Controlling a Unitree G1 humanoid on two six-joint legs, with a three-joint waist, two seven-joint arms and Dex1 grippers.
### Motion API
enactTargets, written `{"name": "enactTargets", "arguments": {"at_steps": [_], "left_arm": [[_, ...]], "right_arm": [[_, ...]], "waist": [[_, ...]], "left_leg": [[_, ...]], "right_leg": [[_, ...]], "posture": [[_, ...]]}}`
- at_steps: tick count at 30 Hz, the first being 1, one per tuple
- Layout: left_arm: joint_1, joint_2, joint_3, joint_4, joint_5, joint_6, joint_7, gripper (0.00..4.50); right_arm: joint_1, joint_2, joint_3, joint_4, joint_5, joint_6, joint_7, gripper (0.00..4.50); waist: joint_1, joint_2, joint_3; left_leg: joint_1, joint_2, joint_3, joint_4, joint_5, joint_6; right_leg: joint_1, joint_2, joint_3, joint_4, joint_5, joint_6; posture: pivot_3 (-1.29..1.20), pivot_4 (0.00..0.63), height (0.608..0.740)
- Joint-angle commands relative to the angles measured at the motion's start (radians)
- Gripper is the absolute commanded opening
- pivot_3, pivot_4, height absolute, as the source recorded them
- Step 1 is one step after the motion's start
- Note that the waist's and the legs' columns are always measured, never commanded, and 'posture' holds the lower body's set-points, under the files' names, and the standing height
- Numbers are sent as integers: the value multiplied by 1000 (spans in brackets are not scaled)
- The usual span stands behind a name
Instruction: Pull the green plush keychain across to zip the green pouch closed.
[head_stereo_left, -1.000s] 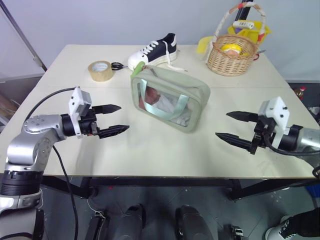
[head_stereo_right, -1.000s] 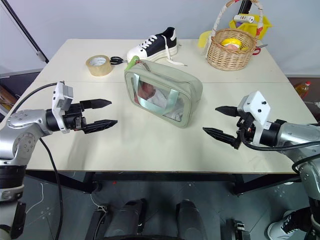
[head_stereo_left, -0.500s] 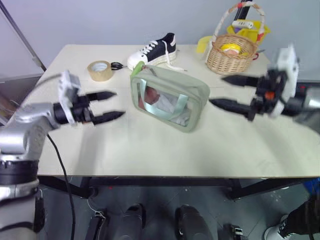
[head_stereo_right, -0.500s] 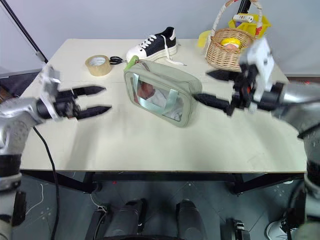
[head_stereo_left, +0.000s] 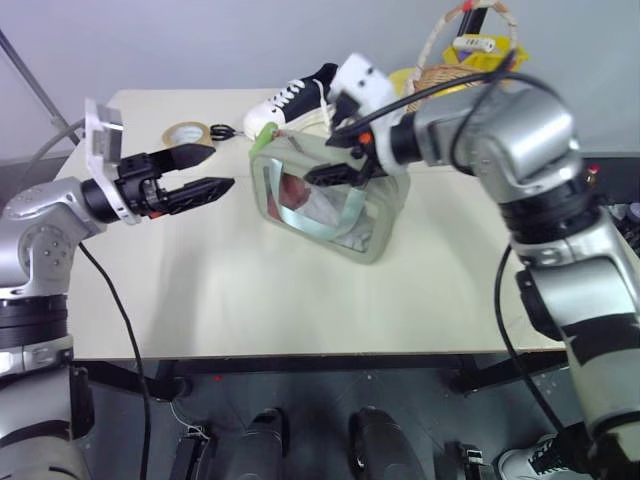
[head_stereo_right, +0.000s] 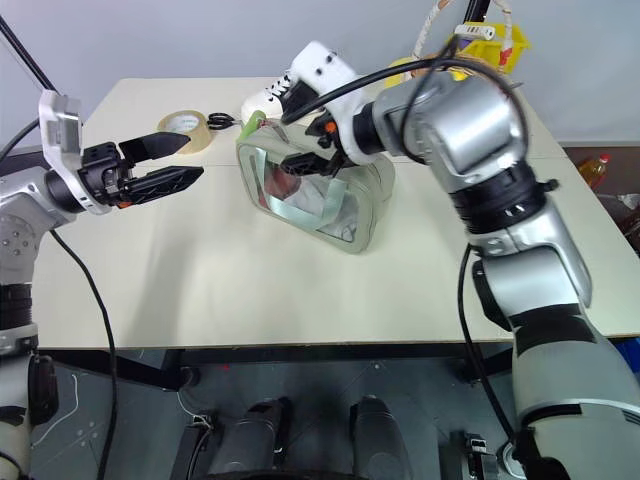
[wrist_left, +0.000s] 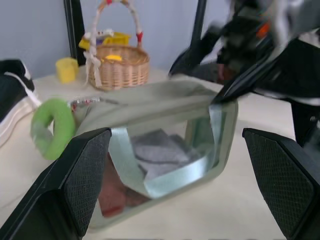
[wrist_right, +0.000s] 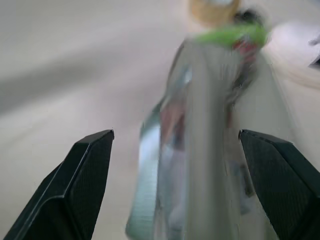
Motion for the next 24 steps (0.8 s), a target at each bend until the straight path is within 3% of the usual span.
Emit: {"name": "enactTargets", "arguments": {"at_steps": [1, 4, 8, 16, 24], "left_arm": [[18, 25, 43, -48, -19, 1, 2, 4500], [39, 33, 45, -69, -18, -2, 2, 4500], [63, 35, 49, -93, -19, 3, 9, 4500], [48, 37, 42, -73, -20, 9, 9, 4500], [21, 53, 20, -45, -4, 7, -16, 4500]], "right_arm": [[-67, 40, 28, 114, -99, -85, 54, 3609], [-92, 83, 32, 206, -154, -126, 85, 2265], [-71, 74, -3, 153, -167, -139, 147, 149], [94, -83, -27, -139, -174, -417, 400, 26], [220, -118, -27, -294, -214, -409, 435, 26]], "waist": [[-1, 0, 0], [-1, 0, 0], [-1, 0, 0], [1, 0, 0], [-9, 0, 0]], "left_leg": [[0, 0, 0, 0, 0, 0], [0, -1, 0, 0, 0, 0], [0, 0, 0, 0, 0, 0], [-1, -1, 0, 0, 0, 0], [0, 0, 0, 0, 0, 0]], "right_leg": [[0, 0, 0, 0, 0, 0], [-1, 0, 1, 1, 0, 0], [-2, 1, 0, 2, 0, 0], [-2, 1, 0, 2, 0, 0], [-2, 2, 0, 4, 0, 0]], "posture": [[0, 150, 695], [0, 150, 695], [0, 150, 695], [0, 150, 695], [0, 150, 695]]}}
